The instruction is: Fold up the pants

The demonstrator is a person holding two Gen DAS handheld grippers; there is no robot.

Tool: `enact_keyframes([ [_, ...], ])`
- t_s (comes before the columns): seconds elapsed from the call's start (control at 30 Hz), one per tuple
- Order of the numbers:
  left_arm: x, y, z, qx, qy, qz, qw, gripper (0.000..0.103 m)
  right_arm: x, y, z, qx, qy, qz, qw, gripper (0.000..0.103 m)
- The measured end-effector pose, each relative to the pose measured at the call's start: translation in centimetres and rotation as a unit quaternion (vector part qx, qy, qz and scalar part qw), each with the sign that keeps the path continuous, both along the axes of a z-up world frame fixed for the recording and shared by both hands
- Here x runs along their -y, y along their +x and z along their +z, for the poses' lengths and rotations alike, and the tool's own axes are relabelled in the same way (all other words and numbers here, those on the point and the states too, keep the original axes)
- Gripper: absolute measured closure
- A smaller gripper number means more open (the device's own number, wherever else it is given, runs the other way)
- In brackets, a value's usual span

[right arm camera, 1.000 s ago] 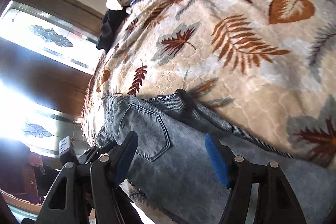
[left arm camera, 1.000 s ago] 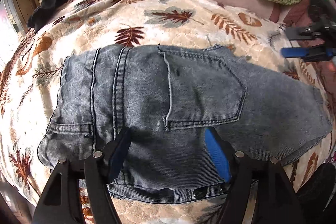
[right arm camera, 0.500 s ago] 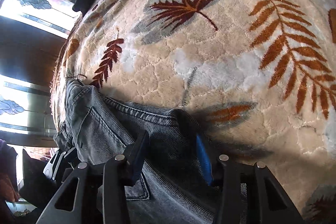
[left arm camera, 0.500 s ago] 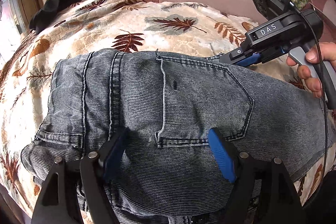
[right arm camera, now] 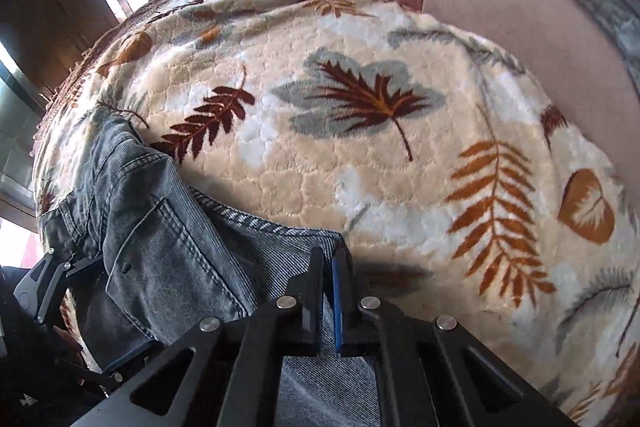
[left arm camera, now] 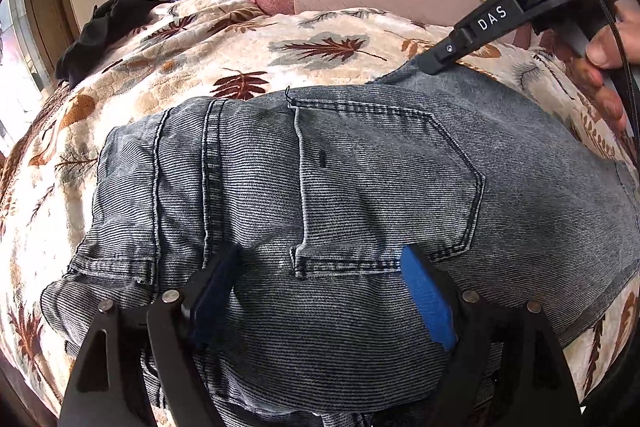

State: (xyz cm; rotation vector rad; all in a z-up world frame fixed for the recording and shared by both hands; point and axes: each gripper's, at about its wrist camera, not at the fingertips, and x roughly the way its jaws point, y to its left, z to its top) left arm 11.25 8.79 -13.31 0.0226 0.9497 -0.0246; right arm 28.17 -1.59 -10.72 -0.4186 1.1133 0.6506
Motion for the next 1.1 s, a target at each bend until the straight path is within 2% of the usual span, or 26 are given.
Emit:
enact_keyframes([
  [0.13,0.2,0.1,-0.1,-0.001,0.006,0.001,1.0,0.017,0.1,1.0,-2.7,0.049,-0.067,-0.023,0.996,0.101],
  [0.2,0.2,0.1,-0.1,0.0,0.006,0.001,1.0,0.017,1.4,1.9,-3.8,0.045,-0.063,-0.049,0.996,0.101],
  [0.3,0.2,0.0,-0.1,0.001,0.005,0.001,1.0,0.017,2.8,2.2,-3.9,0.008,-0.026,-0.054,0.998,0.101],
  [0.43,0.1,0.0,0.1,0.004,-0.001,0.008,1.0,0.017,4.7,2.7,-0.9,-0.033,0.083,-0.07,0.994,0.1],
  [0.5,-0.1,-0.3,0.5,0.015,-0.009,0.014,0.9998,0.017,5.0,3.1,0.1,-0.055,0.111,-0.068,0.99,0.096],
  [0.53,-0.2,-0.5,0.9,0.023,-0.016,0.017,0.9995,0.017,4.6,3.3,0.1,-0.074,0.11,-0.061,0.989,0.087],
  [0.57,-0.6,-0.7,1.3,0.036,-0.026,0.025,0.9987,0.017,4.0,3.5,-0.3,-0.087,0.095,-0.054,0.99,0.072],
  [0.63,-1.4,-1.1,2.2,0.059,-0.036,0.043,0.9966,0.017,2.8,3.6,-1.2,-0.089,0.066,-0.046,0.993,0.051],
  [0.67,-1.7,-1.1,2.5,0.068,-0.032,0.054,0.9957,0.017,2.5,3.3,-1.7,-0.095,0.066,-0.048,0.992,0.05],
  [0.77,-2.9,-1.1,2.7,0.079,-0.012,0.094,0.9924,0.017,2.0,3.2,-2.8,-0.13,0.094,-0.049,0.986,0.05],
  [0.8,-3.4,-1.0,2.7,0.079,-0.009,0.105,0.9913,0.017,1.5,3.2,-3.5,-0.136,0.076,-0.046,0.987,0.051],
  [0.87,-4.2,-0.4,2.0,0.06,0.004,0.121,0.9908,0.017,0.8,3.5,-5.0,-0.148,0.048,-0.045,0.987,0.077],
  [0.9,-4.4,0.1,1.2,0.035,0.013,0.125,0.9914,0.017,0.7,3.6,-5.1,-0.141,0.044,-0.049,0.988,0.082],
  [0.93,-4.8,0.4,0.2,0.013,0.013,0.126,0.9918,0.017,0.7,3.5,-4.8,-0.126,0.044,-0.051,0.99,0.093],
  [0.97,-4.8,0.3,-0.1,0.011,0.015,0.123,0.9923,0.017,0.7,3.3,-4.4,-0.111,0.042,-0.05,0.992,0.096],
  [1.03,-4.7,-0.3,0.1,0.01,0.025,0.116,0.9929,0.017,-0.1,1.9,-3.1,-0.05,0.004,-0.028,0.998,0.097],
  [1.1,-4.7,-0.7,0.0,0.004,0.021,0.119,0.9927,0.017,-1.4,0.2,-2.1,0.021,-0.034,-0.004,0.999,0.097],
])
